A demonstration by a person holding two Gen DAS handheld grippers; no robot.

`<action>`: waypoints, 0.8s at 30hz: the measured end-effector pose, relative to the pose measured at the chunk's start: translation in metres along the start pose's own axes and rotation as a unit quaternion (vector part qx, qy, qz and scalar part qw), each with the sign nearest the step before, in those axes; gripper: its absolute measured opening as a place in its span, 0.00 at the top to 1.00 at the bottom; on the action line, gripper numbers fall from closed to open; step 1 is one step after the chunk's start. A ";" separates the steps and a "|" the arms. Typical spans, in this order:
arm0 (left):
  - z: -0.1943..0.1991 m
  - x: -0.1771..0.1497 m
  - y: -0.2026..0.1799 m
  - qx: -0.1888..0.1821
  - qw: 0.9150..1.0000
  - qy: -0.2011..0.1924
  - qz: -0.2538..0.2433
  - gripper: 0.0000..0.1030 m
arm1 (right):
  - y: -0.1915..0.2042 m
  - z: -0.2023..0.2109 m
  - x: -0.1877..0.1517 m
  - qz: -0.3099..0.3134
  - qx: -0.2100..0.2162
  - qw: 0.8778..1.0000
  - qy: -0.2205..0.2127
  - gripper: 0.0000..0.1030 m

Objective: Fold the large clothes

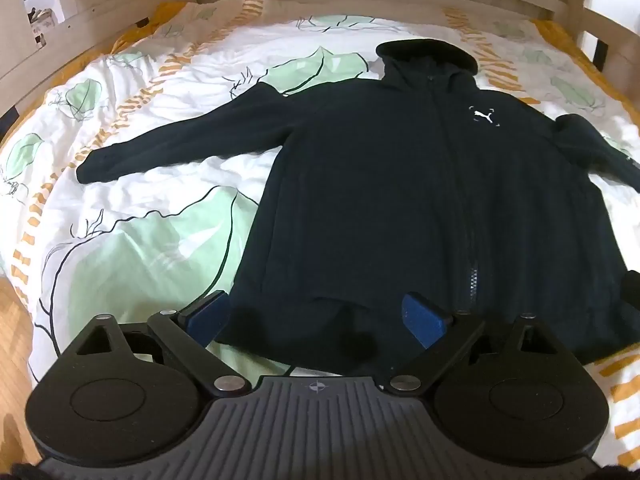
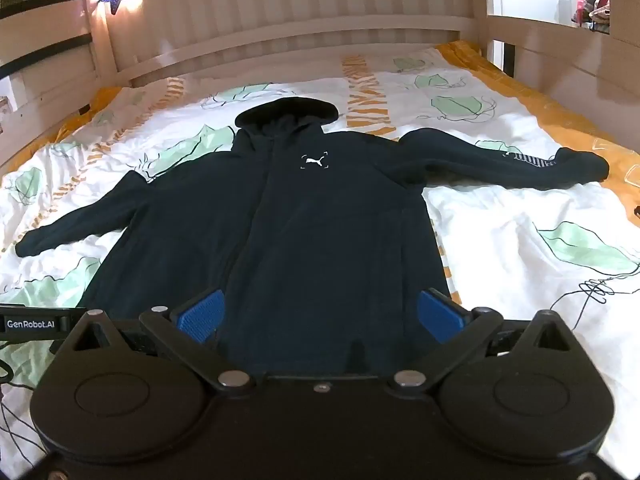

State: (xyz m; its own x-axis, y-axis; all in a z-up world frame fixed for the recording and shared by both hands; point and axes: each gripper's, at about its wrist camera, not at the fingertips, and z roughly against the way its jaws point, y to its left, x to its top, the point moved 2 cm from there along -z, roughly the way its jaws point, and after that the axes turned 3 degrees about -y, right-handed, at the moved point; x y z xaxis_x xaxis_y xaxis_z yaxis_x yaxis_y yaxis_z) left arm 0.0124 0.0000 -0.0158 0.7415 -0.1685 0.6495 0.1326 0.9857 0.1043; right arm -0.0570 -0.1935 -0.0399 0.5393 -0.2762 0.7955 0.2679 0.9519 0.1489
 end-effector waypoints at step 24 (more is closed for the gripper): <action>-0.011 -0.012 0.001 -0.008 1.000 0.011 -0.002 0.09 | 0.003 -0.008 -0.008 0.001 -0.004 1.000 0.024 0.01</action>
State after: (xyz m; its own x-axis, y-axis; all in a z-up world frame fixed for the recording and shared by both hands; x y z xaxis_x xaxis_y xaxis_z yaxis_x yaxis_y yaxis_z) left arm 0.0108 0.0029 -0.0321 0.7552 -0.1731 0.6322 0.1461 0.9847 0.0951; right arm -0.0540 -0.1892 -0.0503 0.5781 -0.2811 0.7661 0.2740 0.9512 0.1422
